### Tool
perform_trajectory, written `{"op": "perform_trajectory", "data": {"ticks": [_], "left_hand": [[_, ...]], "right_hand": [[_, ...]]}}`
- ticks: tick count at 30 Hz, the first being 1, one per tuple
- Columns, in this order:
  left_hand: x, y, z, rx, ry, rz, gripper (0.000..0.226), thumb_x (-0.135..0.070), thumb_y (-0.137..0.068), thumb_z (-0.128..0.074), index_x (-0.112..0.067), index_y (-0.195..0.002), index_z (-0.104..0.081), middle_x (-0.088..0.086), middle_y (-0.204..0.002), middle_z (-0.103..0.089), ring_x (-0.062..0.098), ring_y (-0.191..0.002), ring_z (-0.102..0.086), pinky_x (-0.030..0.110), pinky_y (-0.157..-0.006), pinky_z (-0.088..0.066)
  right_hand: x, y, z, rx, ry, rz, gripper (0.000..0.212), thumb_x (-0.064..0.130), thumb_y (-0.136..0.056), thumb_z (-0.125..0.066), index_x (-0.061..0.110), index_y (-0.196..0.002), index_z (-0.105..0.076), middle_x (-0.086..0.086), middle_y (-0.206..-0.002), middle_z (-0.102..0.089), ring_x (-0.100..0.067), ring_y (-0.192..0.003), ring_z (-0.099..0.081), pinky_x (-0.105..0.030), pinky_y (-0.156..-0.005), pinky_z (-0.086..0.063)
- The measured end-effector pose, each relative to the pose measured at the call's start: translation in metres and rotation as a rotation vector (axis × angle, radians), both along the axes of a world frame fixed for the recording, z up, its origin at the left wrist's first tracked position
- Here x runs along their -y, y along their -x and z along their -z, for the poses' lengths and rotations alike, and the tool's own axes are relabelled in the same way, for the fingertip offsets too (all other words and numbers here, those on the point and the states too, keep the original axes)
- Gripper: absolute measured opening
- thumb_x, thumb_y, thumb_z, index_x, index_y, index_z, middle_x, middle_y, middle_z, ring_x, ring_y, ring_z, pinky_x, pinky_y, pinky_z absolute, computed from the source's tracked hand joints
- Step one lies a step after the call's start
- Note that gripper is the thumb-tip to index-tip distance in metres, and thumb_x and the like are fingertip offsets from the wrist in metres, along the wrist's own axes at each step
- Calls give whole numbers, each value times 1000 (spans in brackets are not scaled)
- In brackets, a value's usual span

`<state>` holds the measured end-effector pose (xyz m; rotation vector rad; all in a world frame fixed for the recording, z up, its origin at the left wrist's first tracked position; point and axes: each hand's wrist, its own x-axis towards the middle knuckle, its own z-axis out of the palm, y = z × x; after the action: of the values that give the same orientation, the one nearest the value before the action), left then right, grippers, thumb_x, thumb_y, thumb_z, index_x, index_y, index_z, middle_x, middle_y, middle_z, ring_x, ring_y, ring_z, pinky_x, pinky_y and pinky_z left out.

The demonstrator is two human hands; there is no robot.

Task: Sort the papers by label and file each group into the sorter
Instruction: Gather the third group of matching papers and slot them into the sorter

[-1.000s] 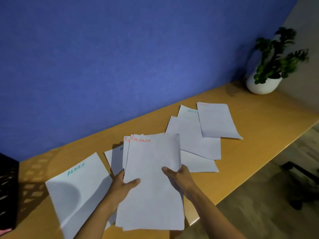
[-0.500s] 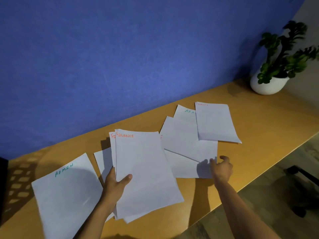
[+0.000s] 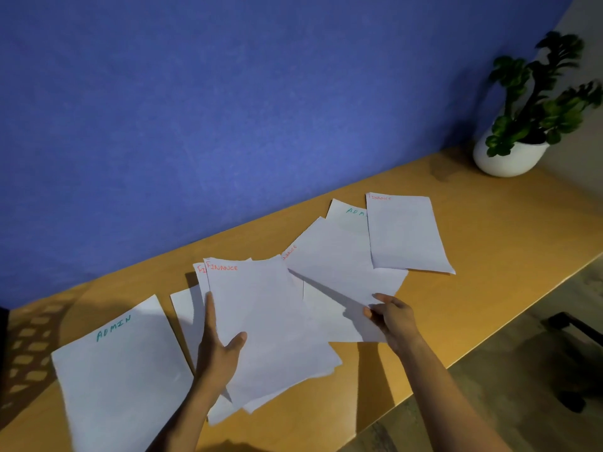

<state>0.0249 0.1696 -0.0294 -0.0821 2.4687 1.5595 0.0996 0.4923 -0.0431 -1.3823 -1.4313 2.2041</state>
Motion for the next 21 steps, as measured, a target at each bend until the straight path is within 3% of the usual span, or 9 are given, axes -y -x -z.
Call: {"op": "perform_trajectory", "data": {"ticks": [3,5,9,13,18,21], "left_hand": [[-1,4,8,21,-36,33,66,-1,-87,-66,-33,-140,-44,-3,-149,-44,23,-137,-40,30,-96,-43],[-3,5,11,32,-49,10,53,0,-87,-65,-30,-129,-55,0,-141,-52,24,-133,-46,28,-95,-45],[-6,5,15,73,-76,-50,45,0,-88,-65,-29,-123,-60,1,-135,-56,23,-126,-50,25,-86,-46],[-7,5,18,134,-127,-93,43,3,-89,-63,-28,-118,-63,1,-131,-57,21,-121,-51,21,-82,-46],[-14,6,15,179,-211,-112,37,1,-92,-58,-28,-114,-65,-1,-128,-58,17,-118,-51,24,-86,-44],[-21,7,12,222,-281,-145,22,-18,-99,-51,-27,-113,-66,-3,-126,-59,17,-120,-51,29,-94,-41]], "right_hand": [[28,1,-9,-88,118,-36,22,-16,-87,-57,-3,-104,-63,-22,-87,-69,-28,-70,-72,-27,-60,-60],[46,1,-12,-119,173,-73,23,-17,-87,-57,-4,-106,-63,-22,-93,-69,-31,-79,-73,-27,-64,-61],[71,-3,-15,-196,289,-81,25,-17,-89,-54,-2,-107,-65,-21,-86,-74,-33,-85,-74,-27,-67,-61],[83,-2,-20,-283,344,-39,28,-16,-90,-54,1,-109,-66,-19,-95,-76,-32,-89,-73,-28,-70,-61],[111,-8,-21,-244,225,-250,26,-9,-87,-64,1,-111,-67,-20,-106,-73,-34,-94,-72,-33,-76,-60],[124,-12,-20,-214,221,-384,27,-10,-84,-67,-5,-111,-65,-23,-98,-72,-34,-85,-72,-34,-75,-60]]}}
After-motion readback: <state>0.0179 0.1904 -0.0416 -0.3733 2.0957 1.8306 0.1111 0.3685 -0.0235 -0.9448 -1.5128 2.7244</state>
